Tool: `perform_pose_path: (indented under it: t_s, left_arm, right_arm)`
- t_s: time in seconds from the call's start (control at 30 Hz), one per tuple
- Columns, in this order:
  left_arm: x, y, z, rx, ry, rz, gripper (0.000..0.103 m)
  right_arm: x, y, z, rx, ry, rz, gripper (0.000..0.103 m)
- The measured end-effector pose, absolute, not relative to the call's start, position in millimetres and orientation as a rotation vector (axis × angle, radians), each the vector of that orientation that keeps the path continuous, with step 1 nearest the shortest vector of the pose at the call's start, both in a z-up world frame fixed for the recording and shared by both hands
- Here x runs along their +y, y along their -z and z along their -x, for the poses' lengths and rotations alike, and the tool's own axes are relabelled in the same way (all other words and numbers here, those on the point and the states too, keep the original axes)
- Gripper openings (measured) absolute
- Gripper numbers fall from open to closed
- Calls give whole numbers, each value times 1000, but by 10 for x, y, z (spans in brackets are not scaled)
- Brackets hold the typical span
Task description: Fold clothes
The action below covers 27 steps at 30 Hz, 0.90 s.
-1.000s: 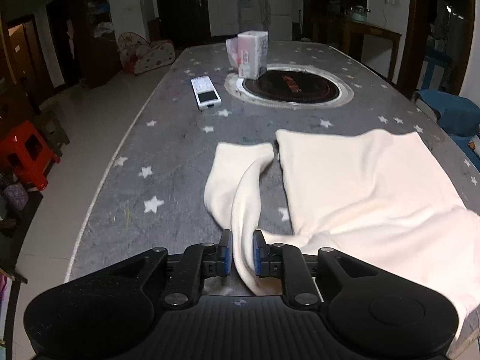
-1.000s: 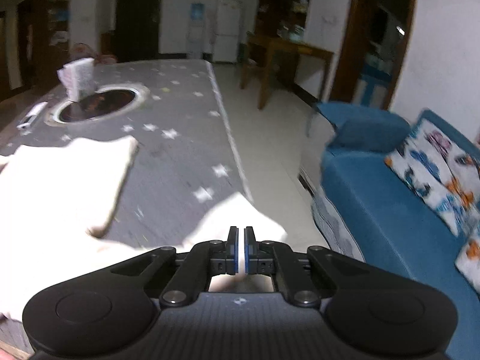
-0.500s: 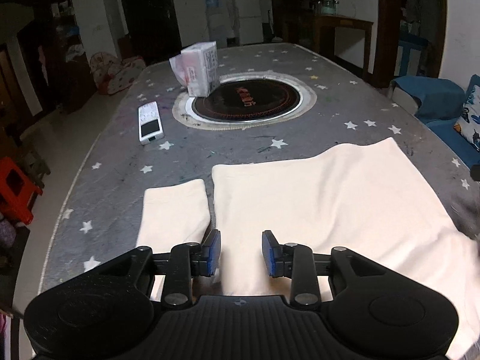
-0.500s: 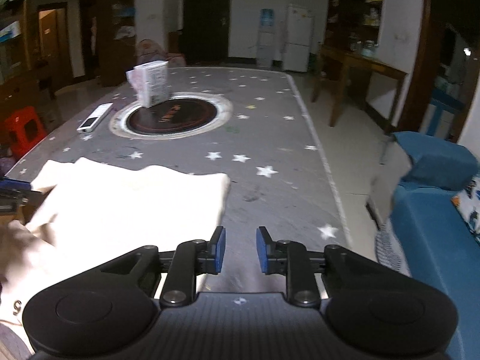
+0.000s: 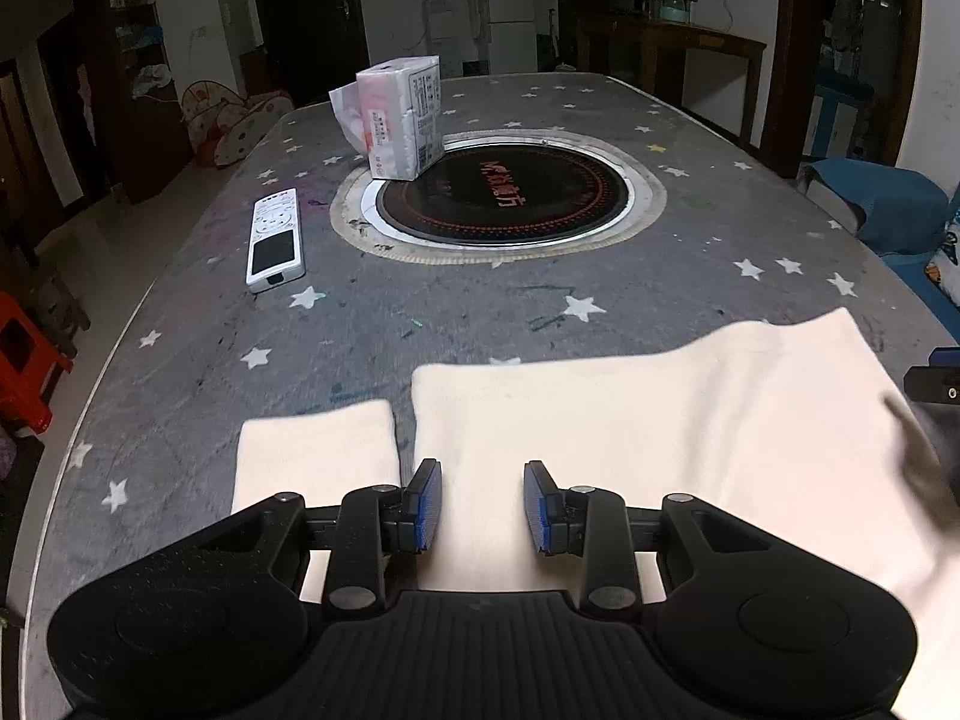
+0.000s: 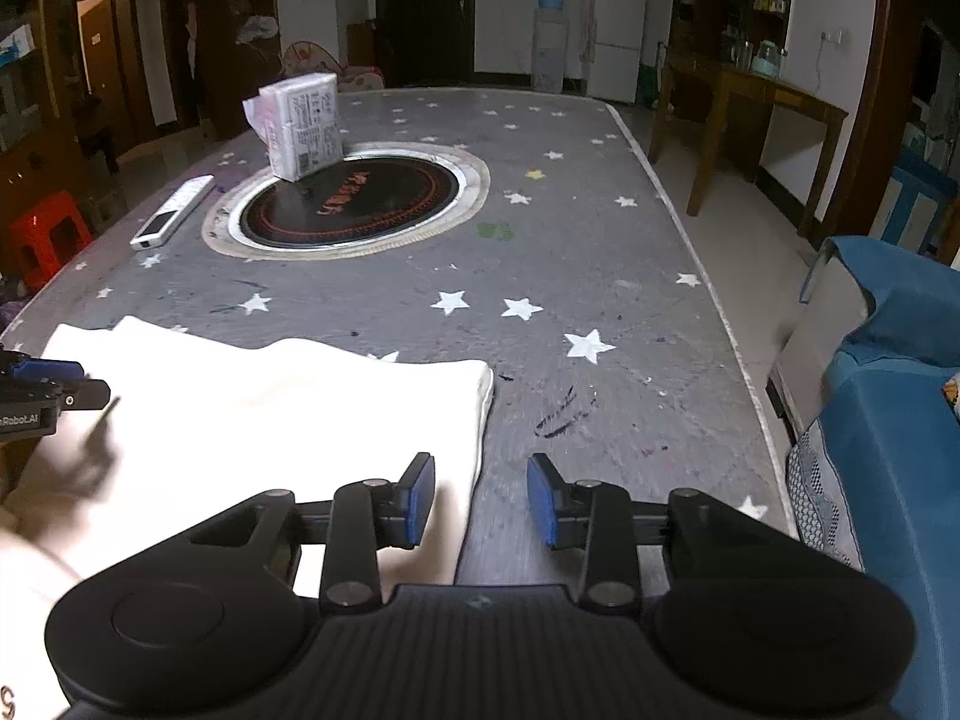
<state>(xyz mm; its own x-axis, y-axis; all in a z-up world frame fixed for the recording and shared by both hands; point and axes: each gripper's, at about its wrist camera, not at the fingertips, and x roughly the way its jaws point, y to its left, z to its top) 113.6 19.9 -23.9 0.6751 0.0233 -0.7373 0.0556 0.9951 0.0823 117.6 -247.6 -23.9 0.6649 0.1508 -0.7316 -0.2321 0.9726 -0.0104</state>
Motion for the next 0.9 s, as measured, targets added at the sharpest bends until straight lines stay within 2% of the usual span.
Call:
perform_pose_path:
  t_s: [0.13,0.53,0.8,0.87,0.9]
  left_arm:
    - [215,293,-1253,823,12,-109,34]
    - [462,292,-1494,812,-66,-100,40]
    - [581,99,-1334,764,20,-29,39]
    - [559,115,-1358,770,18,-38,40]
    - [550,136,-1386,776,7,-46,41]
  right_arm:
    - [-2462,326,-1332,833,-211,109,38]
    - [-2529,435,-1552,852,-194,87,39]
    - [-2584,380,-1586,828,-208,60,41]
    - [-2590,362,-1593,824,-217,57,47]
    - [-2589,361,-1608,823,-221,57,47]
